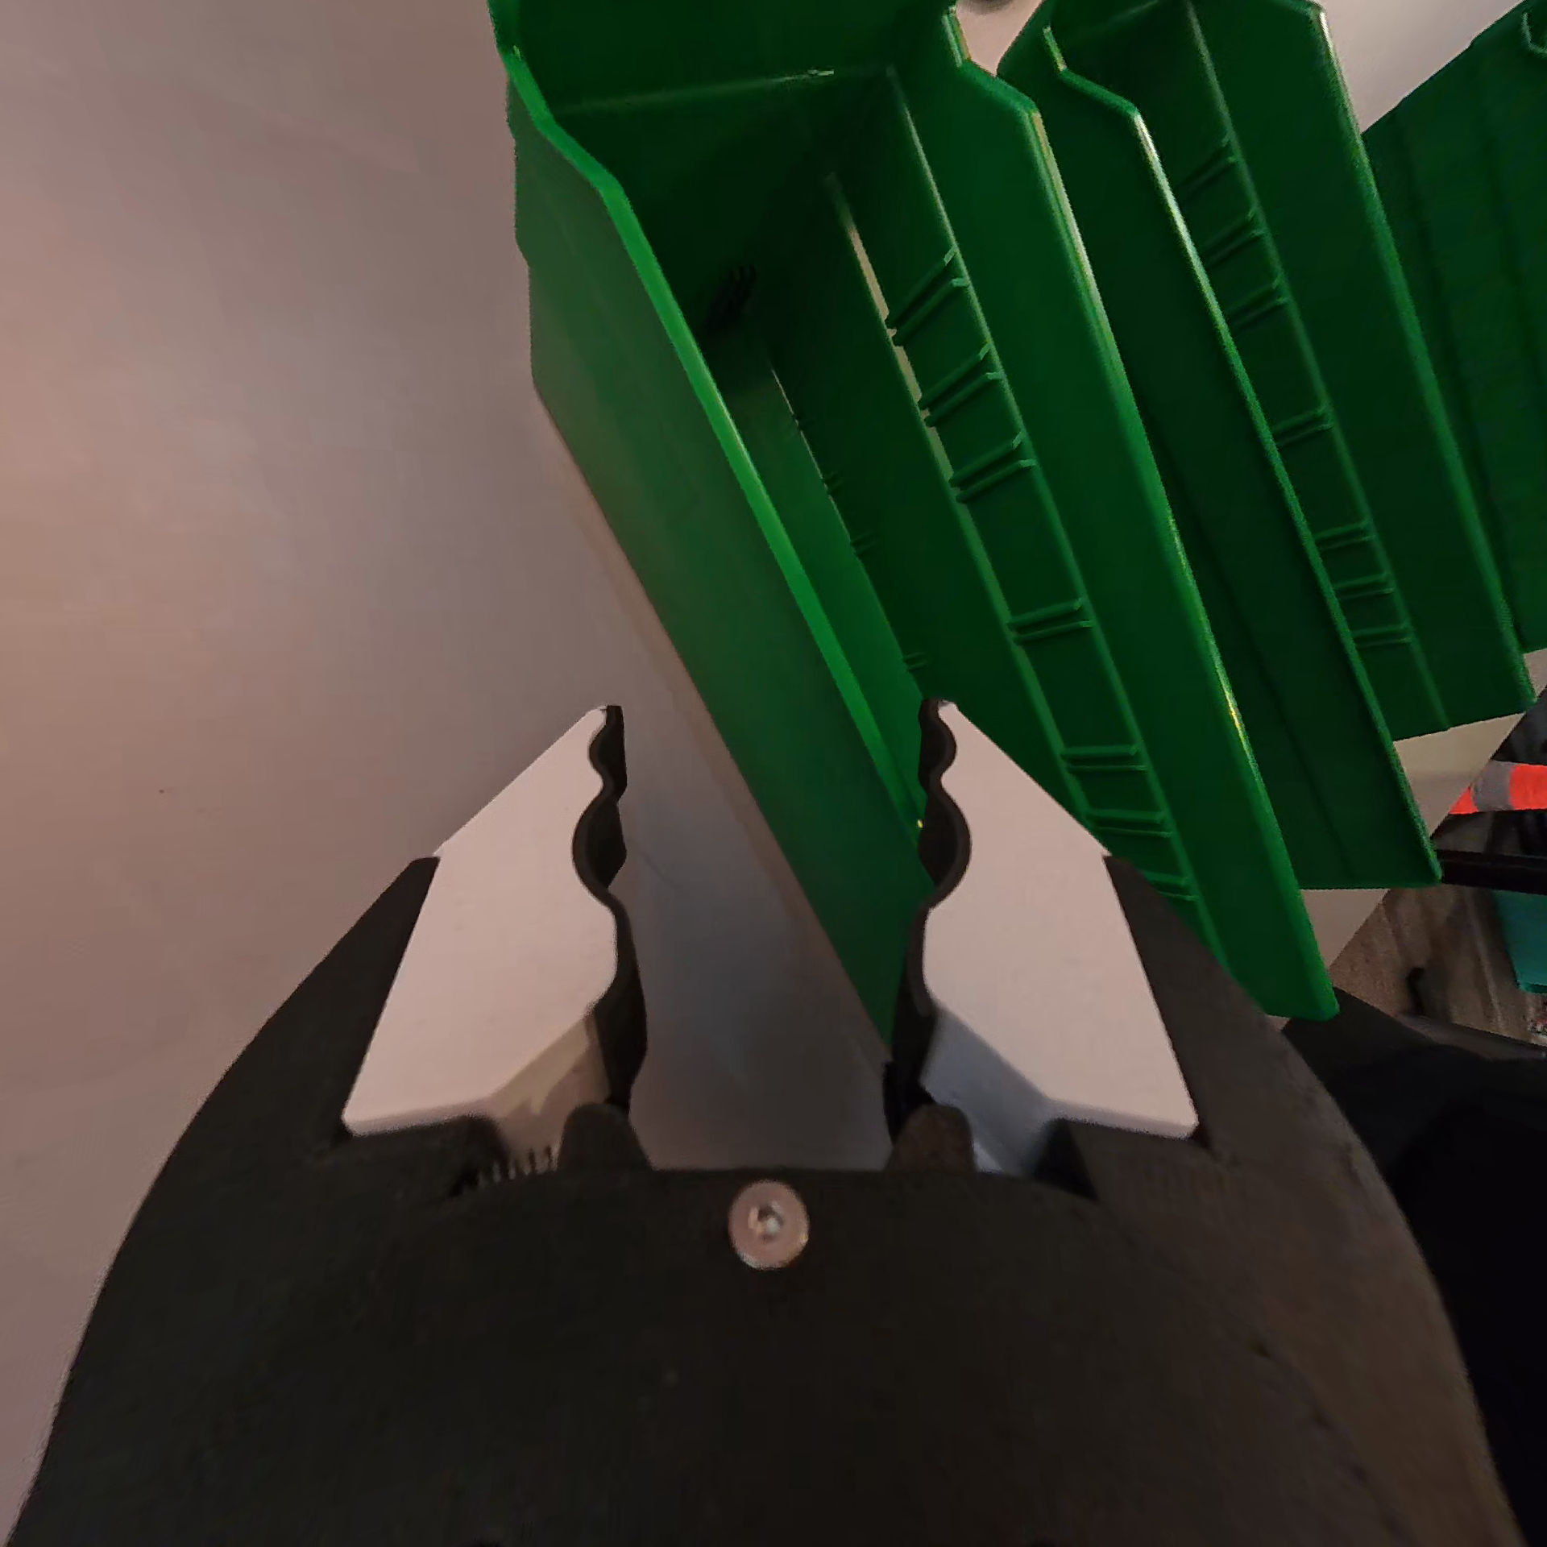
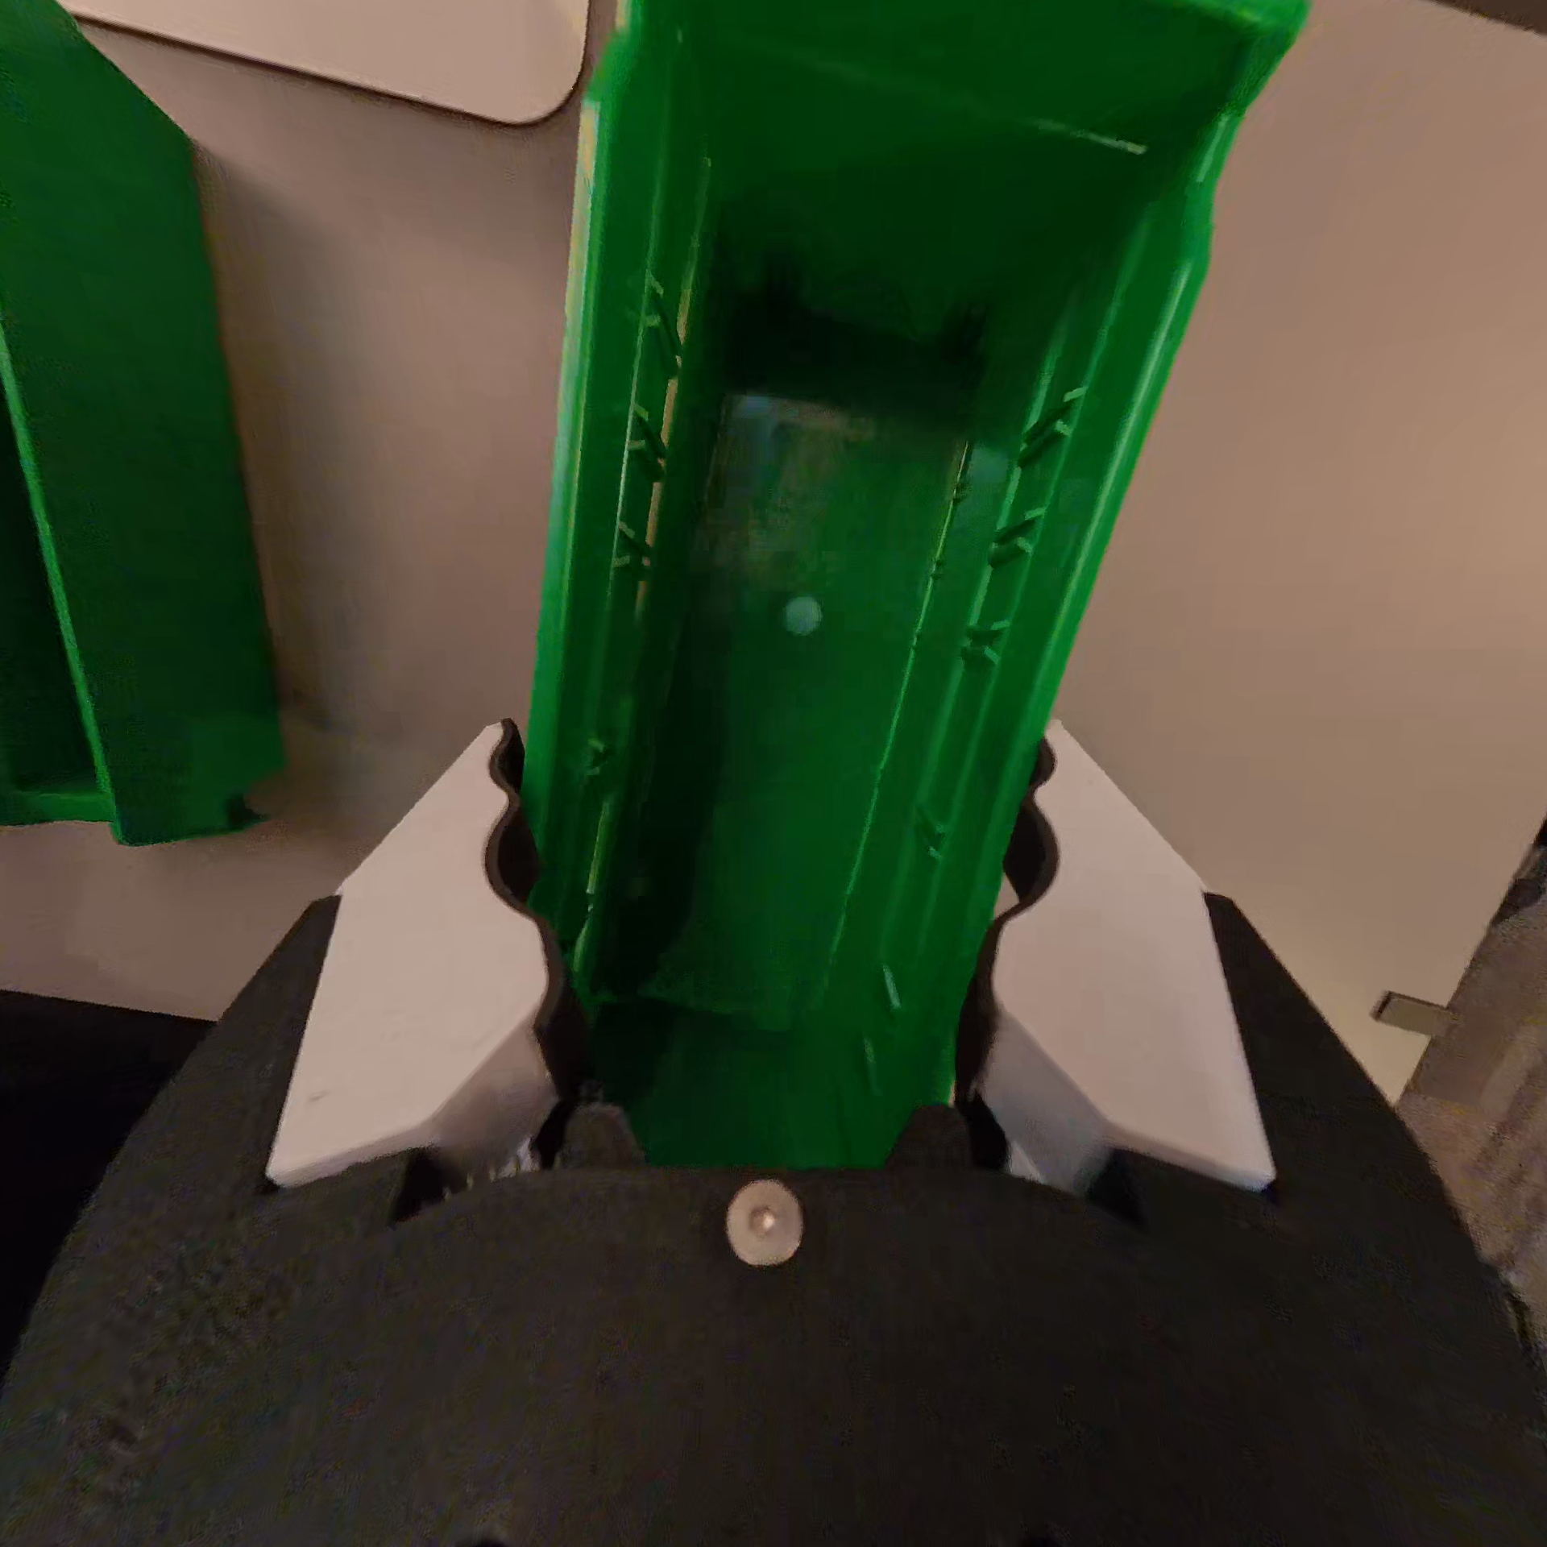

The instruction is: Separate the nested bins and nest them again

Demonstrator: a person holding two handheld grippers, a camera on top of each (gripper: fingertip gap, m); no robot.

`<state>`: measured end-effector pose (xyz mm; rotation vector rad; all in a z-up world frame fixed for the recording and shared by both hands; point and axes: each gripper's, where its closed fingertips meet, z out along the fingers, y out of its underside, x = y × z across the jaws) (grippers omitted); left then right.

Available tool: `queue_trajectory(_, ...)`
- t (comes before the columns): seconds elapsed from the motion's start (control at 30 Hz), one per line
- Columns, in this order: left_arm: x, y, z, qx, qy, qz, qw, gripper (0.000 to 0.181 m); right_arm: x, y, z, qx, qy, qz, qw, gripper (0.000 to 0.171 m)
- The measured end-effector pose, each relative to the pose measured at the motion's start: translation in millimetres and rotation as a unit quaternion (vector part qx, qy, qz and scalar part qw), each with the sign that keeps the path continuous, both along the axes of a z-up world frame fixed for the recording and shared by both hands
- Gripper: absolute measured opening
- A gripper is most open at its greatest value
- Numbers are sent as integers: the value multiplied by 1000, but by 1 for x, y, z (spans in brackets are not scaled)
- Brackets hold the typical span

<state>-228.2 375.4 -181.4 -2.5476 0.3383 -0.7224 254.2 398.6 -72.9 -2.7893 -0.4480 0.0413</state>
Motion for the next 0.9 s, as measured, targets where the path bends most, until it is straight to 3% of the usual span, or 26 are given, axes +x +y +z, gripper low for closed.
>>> queue_trajectory(0.73,0,-1,-1,1,6,0,1000,69,-15,0,-42,-52,-15,15,998,114)
queue_trajectory(0.9,-1,-3,-2,-1,1,2,1000,69,-16,9,-54,-21,-3,3,1000,115)
